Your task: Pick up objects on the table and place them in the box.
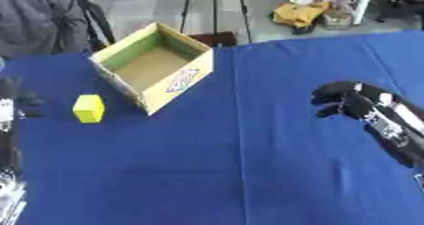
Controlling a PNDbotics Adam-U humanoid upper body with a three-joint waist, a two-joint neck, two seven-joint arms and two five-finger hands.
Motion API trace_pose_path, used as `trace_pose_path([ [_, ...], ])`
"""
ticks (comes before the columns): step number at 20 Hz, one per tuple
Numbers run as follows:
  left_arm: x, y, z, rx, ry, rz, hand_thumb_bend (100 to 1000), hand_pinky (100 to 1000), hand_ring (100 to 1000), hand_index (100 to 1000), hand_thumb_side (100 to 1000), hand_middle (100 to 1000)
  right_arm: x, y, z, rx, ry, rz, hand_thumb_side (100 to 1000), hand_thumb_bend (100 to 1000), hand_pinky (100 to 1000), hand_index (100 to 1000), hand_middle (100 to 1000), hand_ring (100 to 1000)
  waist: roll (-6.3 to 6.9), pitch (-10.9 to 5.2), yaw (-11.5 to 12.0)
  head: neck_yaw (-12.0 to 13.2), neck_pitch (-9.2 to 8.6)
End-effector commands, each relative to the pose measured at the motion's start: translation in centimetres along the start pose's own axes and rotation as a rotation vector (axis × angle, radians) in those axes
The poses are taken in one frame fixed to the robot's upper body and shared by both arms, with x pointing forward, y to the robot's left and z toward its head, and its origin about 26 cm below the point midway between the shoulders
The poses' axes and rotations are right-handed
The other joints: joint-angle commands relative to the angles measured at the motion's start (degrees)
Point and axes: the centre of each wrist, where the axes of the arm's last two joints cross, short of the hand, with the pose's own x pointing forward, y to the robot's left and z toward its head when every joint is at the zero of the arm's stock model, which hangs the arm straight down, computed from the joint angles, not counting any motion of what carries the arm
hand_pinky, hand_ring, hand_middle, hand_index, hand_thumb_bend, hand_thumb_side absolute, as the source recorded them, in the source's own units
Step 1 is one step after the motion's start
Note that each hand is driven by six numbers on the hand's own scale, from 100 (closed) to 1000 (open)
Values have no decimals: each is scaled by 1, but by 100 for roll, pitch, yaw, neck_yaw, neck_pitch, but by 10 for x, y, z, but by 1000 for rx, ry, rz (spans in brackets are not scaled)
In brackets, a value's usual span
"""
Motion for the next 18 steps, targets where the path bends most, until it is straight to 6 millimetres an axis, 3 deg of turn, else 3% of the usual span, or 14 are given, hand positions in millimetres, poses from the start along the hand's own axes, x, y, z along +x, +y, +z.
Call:
trace_pose_path([
  [1,10,9,-12,-25,-48,-46,528,500,574,771,764,520,6,-5,-1,3,-14,15,779,100,721,843,777,801,-15,-82,-7,5,-68],
  [7,23,25,-40,-187,-79,-261,541,544,626,811,656,571,4,-4,0,7,-7,11,779,100,721,843,777,801,-5,-133,-31,-23,-67],
  [11,41,40,-75,-323,-83,-523,519,597,684,839,523,634,4,-4,1,9,-2,12,779,100,721,843,777,801,3,-160,-64,-52,-72],
  [14,54,49,-106,-419,-49,-743,463,621,699,847,485,659,3,-3,1,15,2,10,780,100,721,843,777,801,18,-181,-92,-73,-74],
  [18,60,56,-143,-578,44,-1007,491,659,718,868,473,704,2,-3,1,29,6,9,783,100,722,844,777,801,52,-204,-163,-74,-55],
])
